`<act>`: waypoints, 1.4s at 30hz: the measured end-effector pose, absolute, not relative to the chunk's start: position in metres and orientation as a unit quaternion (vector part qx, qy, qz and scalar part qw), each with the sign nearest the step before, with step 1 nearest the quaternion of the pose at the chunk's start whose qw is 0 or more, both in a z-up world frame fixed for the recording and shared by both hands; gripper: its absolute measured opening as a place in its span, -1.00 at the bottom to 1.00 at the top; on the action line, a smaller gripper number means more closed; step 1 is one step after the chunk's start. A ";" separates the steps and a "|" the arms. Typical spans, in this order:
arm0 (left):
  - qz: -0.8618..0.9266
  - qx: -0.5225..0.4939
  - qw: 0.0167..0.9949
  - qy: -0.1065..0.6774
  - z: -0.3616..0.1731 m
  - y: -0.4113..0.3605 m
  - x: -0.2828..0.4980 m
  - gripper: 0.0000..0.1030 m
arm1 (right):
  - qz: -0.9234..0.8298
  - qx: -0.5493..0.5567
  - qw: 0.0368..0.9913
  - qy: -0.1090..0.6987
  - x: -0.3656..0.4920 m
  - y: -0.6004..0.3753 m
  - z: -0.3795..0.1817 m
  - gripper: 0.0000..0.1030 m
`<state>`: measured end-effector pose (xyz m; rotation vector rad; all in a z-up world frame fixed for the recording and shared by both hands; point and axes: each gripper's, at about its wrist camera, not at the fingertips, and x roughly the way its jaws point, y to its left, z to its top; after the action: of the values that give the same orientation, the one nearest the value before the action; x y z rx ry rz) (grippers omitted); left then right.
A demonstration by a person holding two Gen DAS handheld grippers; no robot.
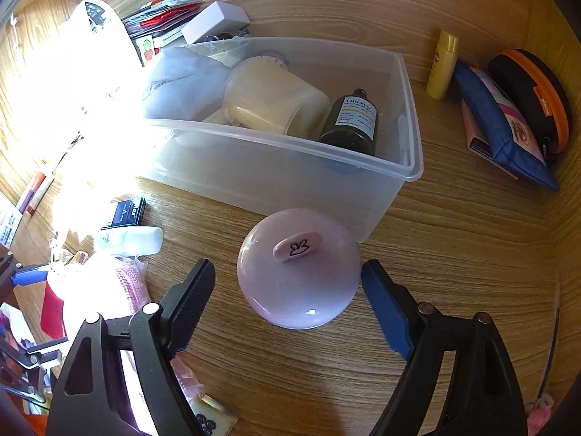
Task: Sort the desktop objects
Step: 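Grasp the pink ball container with the right tool while the left tool grasps the red velvet pouch, then lower the pink container and red pouch into the clear box and release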
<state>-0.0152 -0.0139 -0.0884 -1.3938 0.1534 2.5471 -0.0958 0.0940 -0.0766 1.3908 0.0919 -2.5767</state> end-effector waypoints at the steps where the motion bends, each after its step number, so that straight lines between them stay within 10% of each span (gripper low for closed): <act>1: 0.873 -0.472 0.117 0.050 -0.088 -0.014 -0.016 0.54 | -0.874 0.474 0.104 0.032 -0.096 0.094 -0.078 0.36; 5: 0.884 -0.456 0.086 0.059 -0.084 -0.016 -0.016 -0.13 | -0.875 0.473 0.099 0.036 -0.095 0.098 -0.079 0.17; 9: 0.889 -0.451 0.060 0.057 -0.082 -0.028 -0.015 -0.35 | -0.877 0.470 0.097 0.034 -0.091 0.101 -0.079 0.17; 42: 0.949 -0.310 0.032 0.039 0.017 -0.036 -0.072 -0.40 | -0.922 0.364 0.133 0.009 -0.081 0.098 0.017 0.17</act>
<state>-0.0718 -0.0363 0.0172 -0.9552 0.1192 2.9237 -0.0806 0.0983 0.0167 1.0564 0.0259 -2.6732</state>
